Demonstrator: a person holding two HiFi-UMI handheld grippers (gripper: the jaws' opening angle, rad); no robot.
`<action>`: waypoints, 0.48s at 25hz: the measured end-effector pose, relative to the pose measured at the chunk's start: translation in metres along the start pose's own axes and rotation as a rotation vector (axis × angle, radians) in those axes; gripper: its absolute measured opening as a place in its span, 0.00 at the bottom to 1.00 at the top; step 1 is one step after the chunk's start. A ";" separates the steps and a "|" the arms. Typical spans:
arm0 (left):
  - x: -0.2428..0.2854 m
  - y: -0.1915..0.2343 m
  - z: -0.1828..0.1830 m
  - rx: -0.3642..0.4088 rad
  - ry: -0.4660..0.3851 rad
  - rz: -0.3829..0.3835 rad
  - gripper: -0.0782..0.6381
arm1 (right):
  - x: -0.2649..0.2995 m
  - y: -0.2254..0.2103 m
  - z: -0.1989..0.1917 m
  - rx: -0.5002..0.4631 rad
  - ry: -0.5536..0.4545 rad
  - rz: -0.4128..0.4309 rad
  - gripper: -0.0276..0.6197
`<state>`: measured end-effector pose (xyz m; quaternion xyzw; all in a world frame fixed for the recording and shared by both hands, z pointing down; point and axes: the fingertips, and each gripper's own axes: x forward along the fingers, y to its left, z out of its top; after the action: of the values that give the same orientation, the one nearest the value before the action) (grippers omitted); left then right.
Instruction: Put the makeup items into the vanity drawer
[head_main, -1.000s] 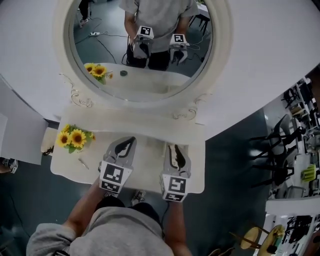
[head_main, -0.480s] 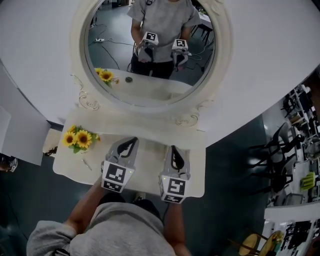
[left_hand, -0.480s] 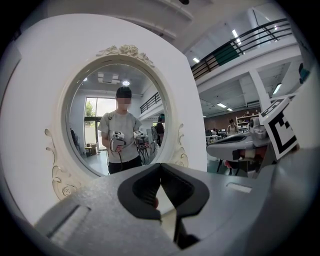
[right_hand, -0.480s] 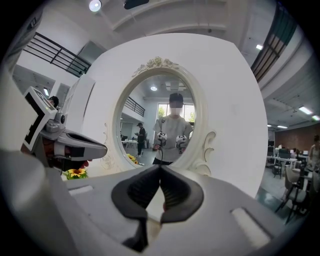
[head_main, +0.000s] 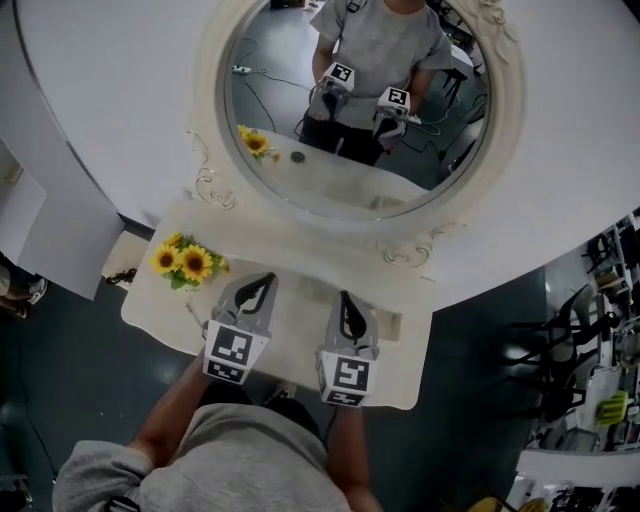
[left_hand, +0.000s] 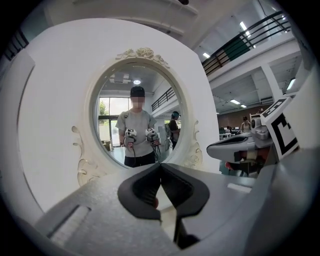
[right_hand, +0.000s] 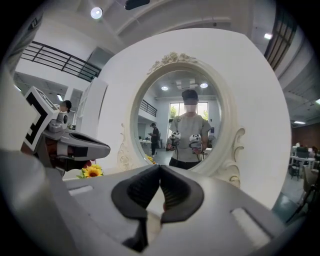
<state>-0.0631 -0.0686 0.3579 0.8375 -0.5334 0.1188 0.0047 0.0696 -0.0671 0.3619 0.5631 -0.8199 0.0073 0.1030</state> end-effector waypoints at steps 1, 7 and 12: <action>-0.005 0.008 -0.004 -0.006 0.006 0.020 0.12 | 0.005 0.009 0.000 -0.001 0.000 0.022 0.05; -0.042 0.056 -0.029 -0.041 0.056 0.140 0.12 | 0.029 0.069 -0.002 -0.008 0.015 0.153 0.05; -0.071 0.086 -0.056 -0.078 0.100 0.209 0.12 | 0.039 0.119 -0.013 -0.014 0.049 0.249 0.05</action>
<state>-0.1792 -0.0350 0.3874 0.7694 -0.6212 0.1394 0.0516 -0.0517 -0.0581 0.3940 0.4558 -0.8808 0.0283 0.1251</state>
